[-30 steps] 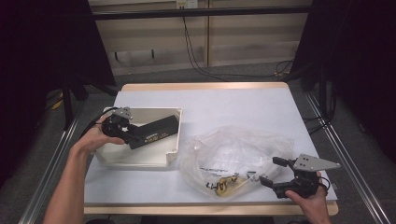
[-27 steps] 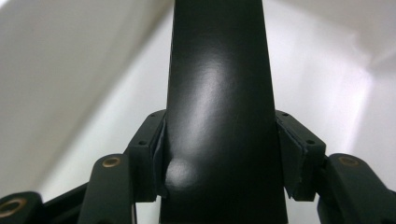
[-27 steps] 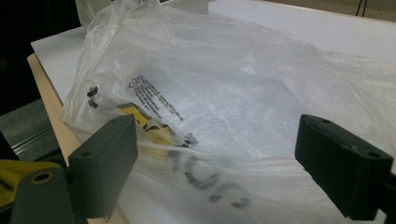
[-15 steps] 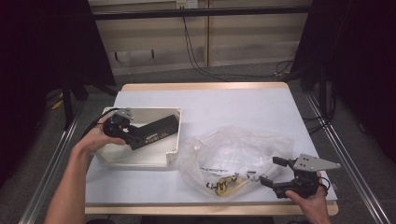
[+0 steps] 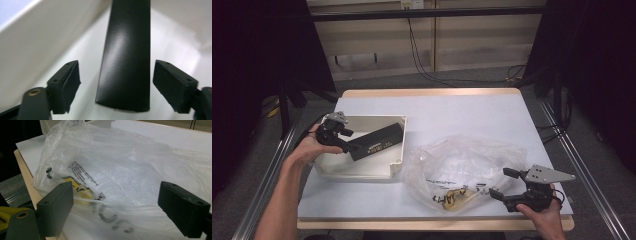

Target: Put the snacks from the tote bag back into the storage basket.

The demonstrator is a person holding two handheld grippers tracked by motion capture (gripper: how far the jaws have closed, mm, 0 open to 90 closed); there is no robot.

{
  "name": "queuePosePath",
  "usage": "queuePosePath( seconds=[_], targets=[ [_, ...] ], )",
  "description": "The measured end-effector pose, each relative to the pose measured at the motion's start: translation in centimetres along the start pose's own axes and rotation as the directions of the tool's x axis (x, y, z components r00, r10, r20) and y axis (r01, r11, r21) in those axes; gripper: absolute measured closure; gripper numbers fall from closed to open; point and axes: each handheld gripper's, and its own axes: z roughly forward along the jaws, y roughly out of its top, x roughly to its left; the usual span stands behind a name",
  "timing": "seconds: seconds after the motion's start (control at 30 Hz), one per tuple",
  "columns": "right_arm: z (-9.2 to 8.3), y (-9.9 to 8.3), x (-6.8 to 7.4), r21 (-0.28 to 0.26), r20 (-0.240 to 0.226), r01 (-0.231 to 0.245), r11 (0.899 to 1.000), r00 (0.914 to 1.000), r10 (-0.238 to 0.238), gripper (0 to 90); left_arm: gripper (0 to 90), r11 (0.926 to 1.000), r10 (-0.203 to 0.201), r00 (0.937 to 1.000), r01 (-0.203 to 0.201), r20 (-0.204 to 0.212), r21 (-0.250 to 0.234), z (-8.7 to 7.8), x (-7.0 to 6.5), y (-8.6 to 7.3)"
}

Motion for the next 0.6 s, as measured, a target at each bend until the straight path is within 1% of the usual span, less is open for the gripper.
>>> queuePosePath(
  seconds=[0.03,0.07,0.1,0.13,0.17,0.2,0.23,0.27,0.3,0.33,0.37,0.4,0.43,0.47,0.5,0.53,0.57,0.6],
  targets=[
    [0.0,0.0,0.0,0.001,0.000,0.001,1.000,1.0000,-0.001,12.5,19.9,0.9999,-0.010,0.9999,0.010,-0.008,-0.012,-0.3,-0.1,0.0],
    [0.0,0.0,0.0,0.000,-0.003,-0.001,1.000,1.0000,0.001,12.5,20.5,0.9994,-0.019,0.9998,0.019,-0.006,-0.030,-0.8,-0.2,0.0],
    [0.0,0.0,0.0,0.002,-0.004,-0.003,1.000,1.0000,0.003,12.4,24.0,0.9991,-0.015,0.9998,0.015,-0.014,-0.039,-1.2,-0.3,0.0],
    [0.1,0.0,0.0,0.000,-0.004,-0.005,1.000,1.0000,0.005,12.4,26.1,0.9979,-0.022,0.9996,0.021,-0.019,-0.061,-1.4,-0.4,0.0],
    [0.1,0.0,0.0,-0.001,-0.005,-0.004,1.000,1.0000,0.004,12.4,26.9,0.9969,-0.028,0.9995,0.026,-0.017,-0.074,-1.7,-0.6,0.0],
    [0.1,0.0,0.1,-0.002,-0.006,-0.004,1.000,1.0000,0.004,12.3,28.8,0.9963,-0.028,0.9992,0.026,-0.028,-0.082,-1.9,-0.9,0.0],
    [0.1,0.1,0.0,-0.002,-0.005,-0.002,1.000,1.0000,0.002,12.0,30.1,0.9950,-0.029,0.9988,0.025,-0.040,-0.097,-2.2,-1.0,0.0],
    [0.0,0.1,0.0,-0.007,-0.005,-0.004,1.000,1.0000,0.004,12.0,32.6,0.9927,-0.043,0.9983,0.039,-0.039,-0.114,-2.5,-1.2,-0.1],
    [-0.1,0.1,0.1,-0.009,-0.004,-0.006,1.000,1.0000,0.006,12.0,34.5,0.9892,-0.058,0.9970,0.051,-0.050,-0.137,-2.8,-1.4,-0.1],
    [-0.1,0.1,0.1,-0.012,0.000,-0.007,1.000,1.0000,0.007,12.0,35.2,0.9876,-0.065,0.9961,0.056,-0.059,-0.146,-3.2,-1.6,-0.2],
    [-0.1,0.1,0.0,-0.013,-0.002,-0.006,1.000,1.0000,0.006,11.9,37.7,0.9856,-0.065,0.9955,0.053,-0.069,-0.161,-3.4,-1.7,-0.3],
    [-0.2,0.0,0.0,-0.012,-0.001,-0.008,1.000,1.0000,0.008,11.9,41.0,0.9822,-0.079,0.9931,0.062,-0.087,-0.177,-3.8,-2.0,-0.5],
    [-0.2,0.0,0.0,-0.014,0.000,-0.008,1.000,1.0000,0.008,11.9,45.0,0.9797,-0.083,0.9922,0.064,-0.093,-0.190,-4.1,-2.2,-0.6],
    [-0.2,0.0,0.0,-0.012,0.001,-0.010,1.000,0.9999,0.010,11.9,52.7,0.9746,-0.075,0.9919,0.051,-0.103,-0.218,-4.5,-2.8,-0.9],
    [-0.2,0.0,0.0,-0.014,0.001,-0.008,1.000,1.0000,0.008,11.9,57.5,0.9729,-0.073,0.9930,0.050,-0.093,-0.226,-4.7,-3.2,-0.9],
    [-0.3,0.0,0.0,-0.015,0.004,-0.009,1.000,1.0000,0.009,11.9,59.1,0.9716,-0.076,0.9940,0.056,-0.079,-0.230,-4.9,-3.7,-1.0],
    [-0.3,0.0,0.0,-0.016,0.004,-0.010,1.000,0.9999,0.010,11.9,64.3,0.9742,-0.067,0.9939,0.046,-0.087,-0.221,-5.0,-4.0,-1.1],
    [-0.2,0.0,0.0,-0.012,0.003,-0.013,1.000,0.9999,0.013,11.9,67.4,0.9718,-0.067,0.9949,0.048,-0.075,-0.231,-5.1,-4.4,-1.2]
  ],
)
